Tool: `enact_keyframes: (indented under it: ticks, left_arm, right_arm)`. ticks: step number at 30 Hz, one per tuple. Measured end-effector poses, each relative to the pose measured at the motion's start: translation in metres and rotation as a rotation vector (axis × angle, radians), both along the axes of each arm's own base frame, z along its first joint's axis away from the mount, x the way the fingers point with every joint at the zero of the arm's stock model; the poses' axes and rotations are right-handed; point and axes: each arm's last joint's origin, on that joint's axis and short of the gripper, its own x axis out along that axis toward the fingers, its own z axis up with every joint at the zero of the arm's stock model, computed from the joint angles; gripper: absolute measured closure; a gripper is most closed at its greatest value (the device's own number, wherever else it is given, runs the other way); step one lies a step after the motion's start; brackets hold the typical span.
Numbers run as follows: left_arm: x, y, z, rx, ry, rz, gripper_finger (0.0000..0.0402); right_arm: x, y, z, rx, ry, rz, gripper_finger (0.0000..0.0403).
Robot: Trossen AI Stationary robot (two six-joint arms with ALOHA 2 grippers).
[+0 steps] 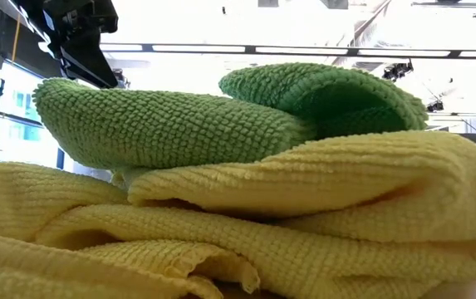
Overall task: Sort microfiber towel by color & place in baskets
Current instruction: Put the green towel into the bottom transparent bin
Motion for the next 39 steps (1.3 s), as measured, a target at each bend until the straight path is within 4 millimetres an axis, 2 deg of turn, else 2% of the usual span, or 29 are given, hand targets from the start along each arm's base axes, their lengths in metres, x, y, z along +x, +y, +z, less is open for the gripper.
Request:
enact_keyframes:
  ticks: [6,13,19,28,34,37,39]
  left_arm:
    - [0.000,-0.001,0.000,-0.031,0.001,-0.029,0.0296]
    - [0.000,-0.002,0.000,-0.057,0.002,-0.054,0.0296]
    - [0.000,-0.002,0.000,-0.057,0.002,-0.055,0.0296]
    - [0.000,-0.002,-0.001,-0.045,0.007,-0.067,0.0296]
    - [0.000,-0.002,-0.001,-0.045,0.011,-0.067,0.0296]
    - [0.000,-0.002,-0.001,-0.045,0.016,-0.067,0.0296]
    - [0.000,-0.002,-0.001,-0.044,0.017,-0.068,0.0296]
  right_arm:
    - [0.005,0.034,-0.028,-0.050,0.055,0.230,0.0254]
    - [0.032,0.047,-0.064,-0.010,0.057,0.338,0.0254]
    - [0.047,0.046,-0.086,-0.038,0.074,0.407,0.0253]
    - [0.069,0.043,-0.133,-0.024,0.157,0.494,0.0254]
    - [0.084,0.039,-0.149,0.022,0.095,0.510,0.0255]
    - [0.087,0.038,-0.162,0.075,0.076,0.505,0.0279]
    - [0.086,0.039,-0.167,0.097,0.079,0.500,0.0313]
